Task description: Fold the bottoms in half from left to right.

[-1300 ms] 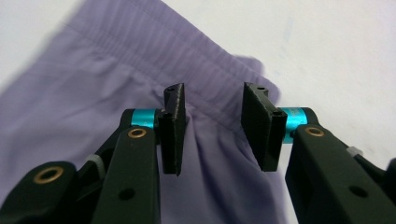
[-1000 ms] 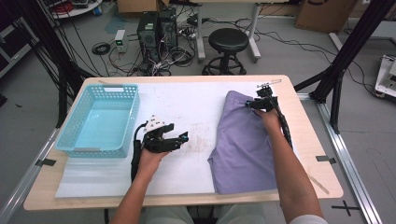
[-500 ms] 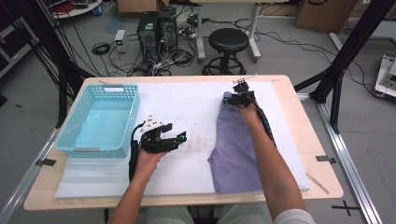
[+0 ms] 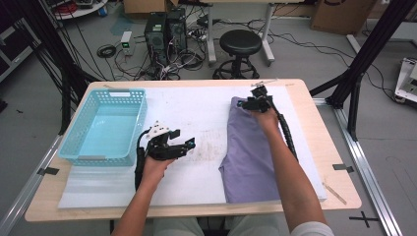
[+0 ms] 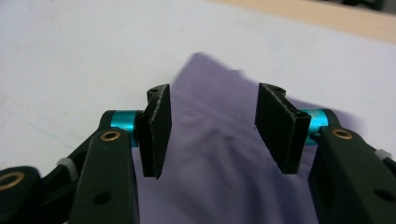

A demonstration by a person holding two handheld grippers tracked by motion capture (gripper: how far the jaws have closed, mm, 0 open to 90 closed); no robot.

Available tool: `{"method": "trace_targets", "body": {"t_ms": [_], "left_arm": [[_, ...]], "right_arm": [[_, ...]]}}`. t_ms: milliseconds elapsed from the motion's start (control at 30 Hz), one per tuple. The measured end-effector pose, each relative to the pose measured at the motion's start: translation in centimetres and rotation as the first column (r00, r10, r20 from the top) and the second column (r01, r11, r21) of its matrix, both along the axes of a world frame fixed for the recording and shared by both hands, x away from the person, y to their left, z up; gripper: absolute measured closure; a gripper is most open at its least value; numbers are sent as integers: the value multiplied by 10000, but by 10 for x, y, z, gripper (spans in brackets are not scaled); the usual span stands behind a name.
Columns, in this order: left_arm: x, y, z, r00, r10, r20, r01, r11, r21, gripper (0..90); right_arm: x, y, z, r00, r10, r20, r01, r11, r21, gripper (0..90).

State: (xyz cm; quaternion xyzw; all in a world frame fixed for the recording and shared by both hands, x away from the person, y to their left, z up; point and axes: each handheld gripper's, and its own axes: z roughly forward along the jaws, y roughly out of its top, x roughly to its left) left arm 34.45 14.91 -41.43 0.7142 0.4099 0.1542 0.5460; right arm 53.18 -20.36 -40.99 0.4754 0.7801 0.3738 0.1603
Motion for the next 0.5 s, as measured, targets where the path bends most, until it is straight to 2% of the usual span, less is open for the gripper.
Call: {"method": "trace_targets", "body": {"t_ms": [33,67,100,133,200,233,267,300,333,400,433,467,500], "left_arm": [[0,0,0,10000,-10,4,10,10000,-28,279],[0,0,0,10000,0,9,0,10000,-68,279],[0,0,0,10000,19,14,-18,10000,-98,279],[0,0,0,10000,-20,22,20,10000,-61,279],[0,0,0,10000,-29,9,29,10000,-52,279],[1,-1,-1,10000,-44,4,44,10000,-58,279],[1,-2,-1,10000,-91,-3,91,10000,-33,279],[1,-2,-1,10000,-61,-21,61,10000,-28,279],[2,-3,-2,9999,-107,-31,107,9999,0,279],[2,-3,-2,9999,-97,-53,97,10000,18,279],[2,-4,-2,9999,-91,-67,91,10000,-22,279],[2,-4,-2,9999,-87,-57,87,10000,-22,279],[2,-4,-2,9999,-88,-55,88,10000,-8,279]], "right_arm": [[-2,-9,4,9997,-177,171,178,9998,-21,482],[-6,-18,7,9976,-408,564,419,9990,-176,527],[-9,-27,7,9945,-727,754,763,9960,-468,555],[-9,-36,6,9949,-841,559,879,9937,-690,574],[-7,-50,-1,9939,-1065,-286,1038,9911,-834,628],[-7,-56,-5,9917,-1173,-523,1128,9903,-815,693],[-8,-59,-8,9910,-1183,-628,1142,9913,-649,793],[-11,-61,-10,9931,-1132,-311,1112,9920,-597,900],[-15,-62,-13,9923,-1235,126,1242,9885,-863,900],[-13,-66,-20,9864,-1599,-381,1552,9824,-1034,900],[-13,-68,-22,9816,-1844,-501,1780,9776,-1121,900],[-13,-70,-25,9808,-1878,-530,1811,9772,-1104,900],[-13,-71,-25,9779,-2028,-507,1951,9725,-1268,900]]}}
